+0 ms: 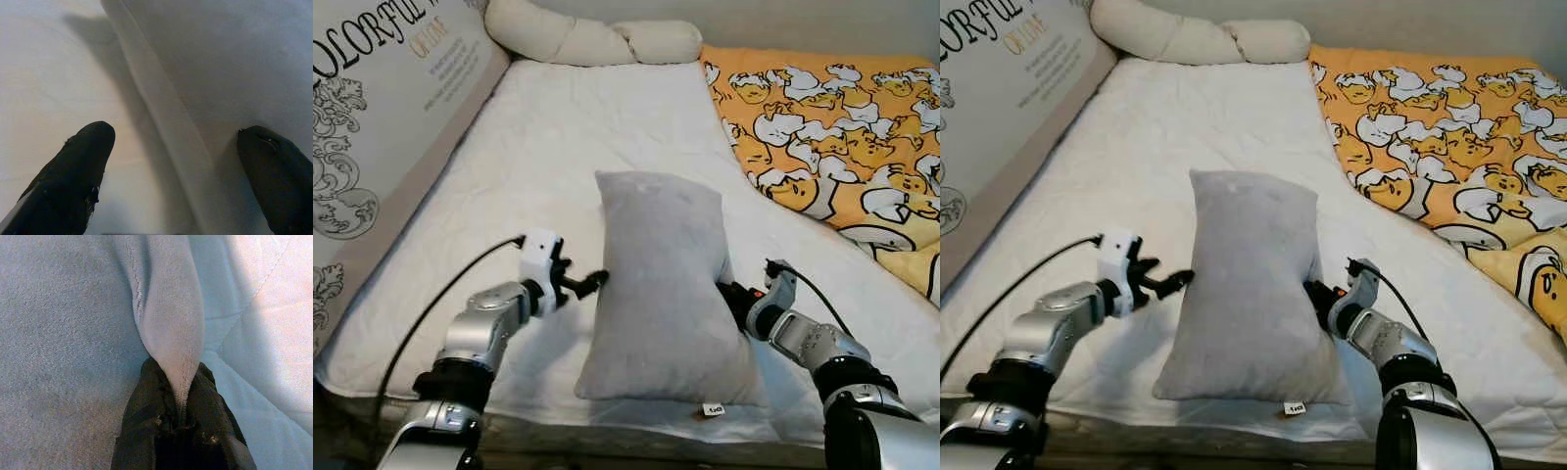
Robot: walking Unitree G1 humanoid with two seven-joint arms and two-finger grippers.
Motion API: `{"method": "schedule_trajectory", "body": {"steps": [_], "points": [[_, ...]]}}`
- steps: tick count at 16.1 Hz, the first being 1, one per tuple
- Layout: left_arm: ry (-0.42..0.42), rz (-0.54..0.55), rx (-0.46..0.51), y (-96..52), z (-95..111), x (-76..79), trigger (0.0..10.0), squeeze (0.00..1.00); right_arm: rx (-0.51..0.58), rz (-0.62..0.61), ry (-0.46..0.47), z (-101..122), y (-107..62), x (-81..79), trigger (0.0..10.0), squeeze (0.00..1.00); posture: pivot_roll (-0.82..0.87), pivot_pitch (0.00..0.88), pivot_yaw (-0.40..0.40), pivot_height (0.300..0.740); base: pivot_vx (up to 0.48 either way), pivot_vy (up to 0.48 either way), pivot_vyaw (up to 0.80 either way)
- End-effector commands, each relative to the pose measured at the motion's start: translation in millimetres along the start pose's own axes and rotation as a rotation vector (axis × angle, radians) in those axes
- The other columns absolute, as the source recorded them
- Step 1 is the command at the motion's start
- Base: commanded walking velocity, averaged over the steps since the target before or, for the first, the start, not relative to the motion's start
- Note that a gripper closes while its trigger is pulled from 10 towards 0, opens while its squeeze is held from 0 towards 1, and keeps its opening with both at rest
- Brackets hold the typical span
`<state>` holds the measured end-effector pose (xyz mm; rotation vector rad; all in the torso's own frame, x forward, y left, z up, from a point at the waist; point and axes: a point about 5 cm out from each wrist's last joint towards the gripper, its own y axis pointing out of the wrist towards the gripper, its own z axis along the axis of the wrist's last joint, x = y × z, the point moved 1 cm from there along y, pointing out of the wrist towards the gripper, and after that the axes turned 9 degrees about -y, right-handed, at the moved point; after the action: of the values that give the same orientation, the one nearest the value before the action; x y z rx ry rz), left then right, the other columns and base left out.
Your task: Clean up the room
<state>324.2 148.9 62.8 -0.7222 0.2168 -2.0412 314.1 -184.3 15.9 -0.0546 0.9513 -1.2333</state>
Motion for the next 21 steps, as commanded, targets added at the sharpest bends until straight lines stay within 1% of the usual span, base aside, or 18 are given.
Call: {"method": "schedule_trajectory", "body": {"steps": [1, 2, 3, 4, 5, 6, 7, 9, 10, 11, 12, 13, 14, 15, 16, 17, 19, 21], "points": [[-0.04, -0.035, 0.01, 3.5, 3, 1.9, 10.0, 1.0, -0.037, -0.003, -0.005, -7, 1.5, -0.6, 0.0, 0.0, 0.02, 0.0, 0.01, 0.74, 0.0, 0.0, 0.0], [-0.123, -0.09, -0.005, 8.3, -2, 4.4, 10.0, 1.0, -0.042, 0.005, -0.018, -7, 2.5, -1.8, 0.0, 0.0, 0.02, 0.0, 0.008, 0.74, 0.0, 0.0, 0.0], [-0.163, -0.125, -0.017, 10.1, -5, 6.5, 10.0, 1.0, -0.039, 0.008, -0.017, -6, 3.1, -2.3, 0.0, 0.0, 0.02, 0.0, 0.007, 0.74, 0.0, 0.0, 0.0], [-0.216, -0.191, -0.034, 11.9, -9, 11.2, 10.0, 1.0, -0.036, 0.011, -0.016, -6, 3.8, -2.8, 0.0, 0.0, 0.02, 0.0, 0.007, 0.74, 0.0, 0.0, 0.0], [-0.277, -0.285, -0.04, 12.2, -12, 19.7, 10.0, 1.0, -0.035, 0.013, -0.016, -6, 3.9, -3.0, 0.0, 0.0, 0.01, 0.0, 0.005, 0.74, 0.0, 0.0, 0.0], [-0.282, -0.439, -0.08, 10.9, -18, 35.7, 10.0, 1.0, -0.036, 0.016, -0.015, -6, 4.0, -3.4, 0.0, 0.0, 0.01, 0.0, 0.002, 0.74, 0.0, 0.0, 0.0], [-0.269, -0.466, -0.101, 11.4, -21, 39.4, 10.0, 1.0, -0.035, 0.017, -0.014, -6, 4.2, -3.8, 0.0, 0.0, 0.01, 0.0, 0.001, 0.74, 0.0, 0.0, 0.0], [-0.278, -0.55, -0.127, 13.3, -23, 49.2, 10.0, 1.0, -0.037, 0.028, -0.016, -6, 5.2, -6.1, 0.0, 0.0, 0.01, 0.0, -0.004, 0.74, 0.0, 0.0, 0.0], [-0.244, -0.562, -0.141, 14.8, -24, 51.4, 10.0, 1.0, -0.039, 0.03, -0.022, -5, 5.7, -6.9, 0.0, 0.0, 0.01, 0.0, -0.008, 0.74, 0.0, 0.0, 0.0], [-0.16, -0.526, -0.176, 19.0, -30, 51.4, 10.0, 1.0, -0.039, 0.036, -0.026, -5, 6.7, -8.7, 0.0, 0.0, 0.01, 0.0, -0.01, 0.74, 0.0, 0.0, 0.0], [-0.107, -0.501, -0.203, 21.1, -34, 50.9, 10.0, 0.96, -0.039, 0.041, -0.029, -4, 7.4, -10.1, 0.0, 0.0, 0.01, 0.0, -0.01, 0.74, 0.0, 0.0, 0.0], [-0.038, -0.385, -0.249, 26.2, -42, 44.0, 10.0, 0.27, -0.035, 0.053, -0.038, -2, 8.9, -13.8, 0.0, 0.0, 0.01, 0.0, -0.011, 0.74, 0.0, 0.0, 0.0], [-0.04, -0.341, -0.257, 27.9, -43, 40.8, 10.0, 0.0, -0.033, 0.059, -0.039, 0, 9.5, -15.5, 0.0, 0.0, 0.01, 0.0, -0.01, 0.74, 0.0, 0.0, 0.0], [-0.07, -0.325, -0.231, 28.8, -40, 39.3, 6.2, 0.0, -0.028, 0.071, -0.046, 2, 10.5, -18.6, 0.0, 0.0, 0.0, 0.0, -0.011, 0.74, 0.0, 0.0, 0.0], [-0.099, -0.308, -0.196, 29.5, -35, 37.3, 0.2, 0.0, -0.02, 0.086, -0.056, 3, 11.7, -22.2, 0.0, 0.0, 0.0, 0.0, -0.013, 0.74, 0.0, 0.0, 0.0], [-0.108, -0.309, -0.182, 29.9, -34, 37.2, 0.0, 0.0, -0.017, 0.094, -0.053, 3, 12.2, -23.8, 0.0, 0.0, 0.01, 0.0, -0.014, 0.74, 0.0, 0.0, 0.0], [-0.111, -0.295, -0.163, 31.6, -31, 36.8, 0.0, 0.0, -0.022, 0.113, -0.052, 0, 13.5, -27.3, 0.0, 0.0, 0.01, 0.0, -0.014, 0.74, 0.0, 0.0, 0.0], [-0.08, -0.29, -0.152, 32.6, -31, 37.2, 0.0, 0.0, -0.03, 0.122, -0.06, -3, 14.4, -29.2, 0.0, 0.0, 0.01, 0.0, -0.015, 0.74, 0.0, 0.0, 0.0]]}}
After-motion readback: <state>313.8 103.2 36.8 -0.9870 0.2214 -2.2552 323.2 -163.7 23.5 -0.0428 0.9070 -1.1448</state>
